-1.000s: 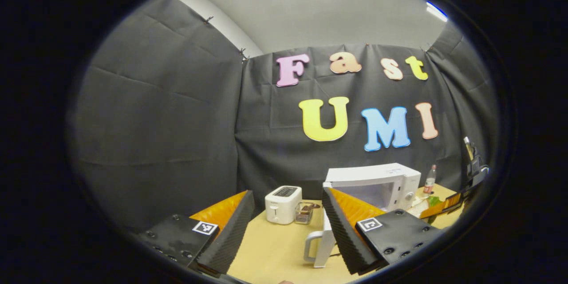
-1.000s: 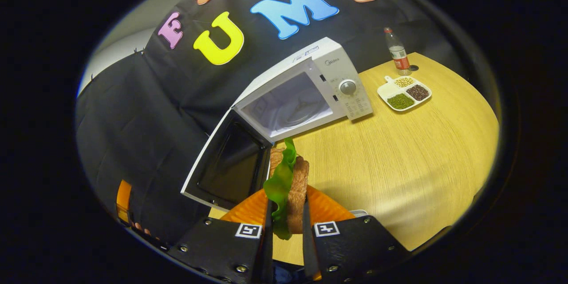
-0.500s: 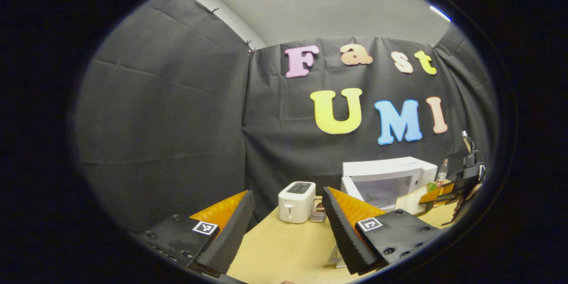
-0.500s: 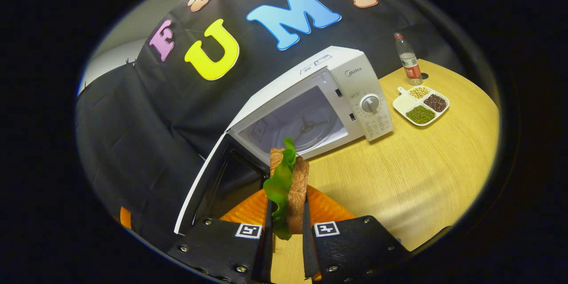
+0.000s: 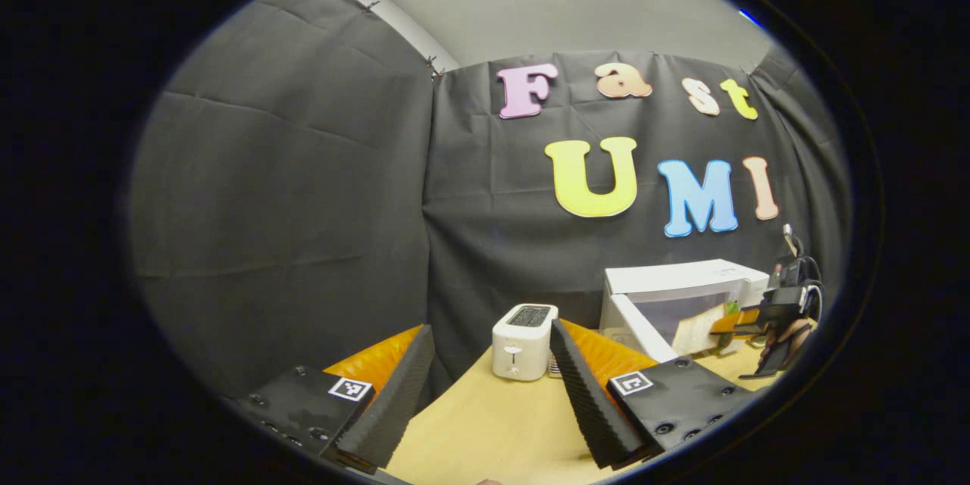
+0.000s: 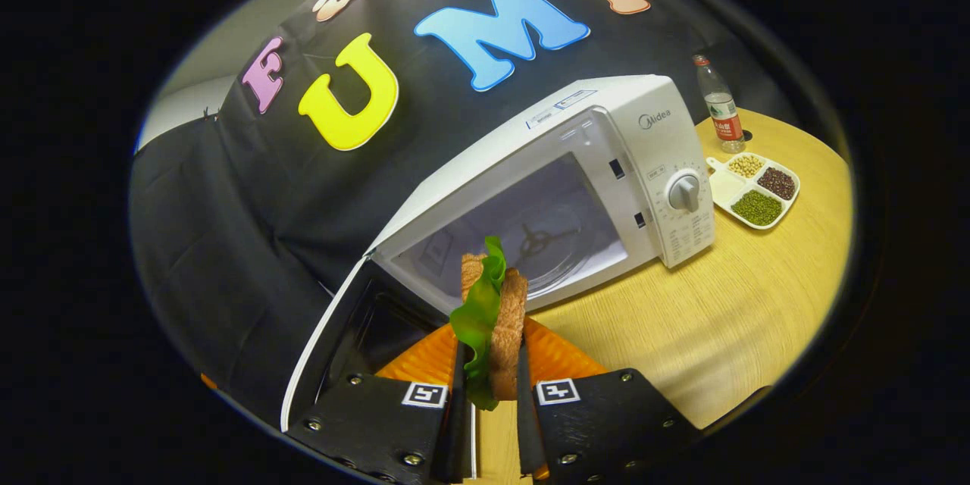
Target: Open the microwave oven with the left hand, put the food in, and close the microwave oven.
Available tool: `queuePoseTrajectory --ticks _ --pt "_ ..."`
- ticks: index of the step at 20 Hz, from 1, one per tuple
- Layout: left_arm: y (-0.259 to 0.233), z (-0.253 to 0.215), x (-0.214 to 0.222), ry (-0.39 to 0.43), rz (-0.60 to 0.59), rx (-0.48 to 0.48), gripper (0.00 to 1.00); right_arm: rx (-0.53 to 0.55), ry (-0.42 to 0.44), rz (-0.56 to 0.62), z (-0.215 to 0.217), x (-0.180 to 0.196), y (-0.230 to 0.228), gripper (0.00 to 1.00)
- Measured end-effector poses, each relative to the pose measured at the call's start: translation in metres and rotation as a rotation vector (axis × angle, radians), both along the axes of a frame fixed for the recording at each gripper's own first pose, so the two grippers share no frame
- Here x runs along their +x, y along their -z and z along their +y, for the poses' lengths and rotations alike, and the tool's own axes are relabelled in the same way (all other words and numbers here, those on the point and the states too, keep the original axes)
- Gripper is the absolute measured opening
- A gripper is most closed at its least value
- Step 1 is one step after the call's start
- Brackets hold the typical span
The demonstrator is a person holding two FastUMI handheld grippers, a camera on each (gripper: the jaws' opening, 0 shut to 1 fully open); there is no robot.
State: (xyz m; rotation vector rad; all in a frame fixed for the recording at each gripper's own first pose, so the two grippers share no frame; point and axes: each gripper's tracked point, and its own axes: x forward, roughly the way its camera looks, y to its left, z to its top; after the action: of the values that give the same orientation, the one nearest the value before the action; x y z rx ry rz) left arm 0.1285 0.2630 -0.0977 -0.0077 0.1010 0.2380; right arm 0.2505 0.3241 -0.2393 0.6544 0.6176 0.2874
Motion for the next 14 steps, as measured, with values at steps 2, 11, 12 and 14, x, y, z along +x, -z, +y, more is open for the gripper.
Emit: queuePoseTrajectory --ticks 2,11,12,14 --pt "0.006 0.003 0.008 0.004 0.011 -0.002 1.00 0.003 0.014 -0.008 0.005 0.016 0.006 0.28" --pt "0.032 0.024 0.027 0.005 0.068 0.023 0.98 -0.005 0.096 -0.053 0.034 0.083 0.039 0.28" --pt "0.035 0.027 0.027 0.002 0.074 0.023 0.98 -0.015 0.104 -0.056 0.035 0.091 0.043 0.28" --pt "0.041 0.035 0.031 -0.005 0.085 0.025 0.98 -0.028 0.112 -0.060 0.041 0.103 0.047 0.28"
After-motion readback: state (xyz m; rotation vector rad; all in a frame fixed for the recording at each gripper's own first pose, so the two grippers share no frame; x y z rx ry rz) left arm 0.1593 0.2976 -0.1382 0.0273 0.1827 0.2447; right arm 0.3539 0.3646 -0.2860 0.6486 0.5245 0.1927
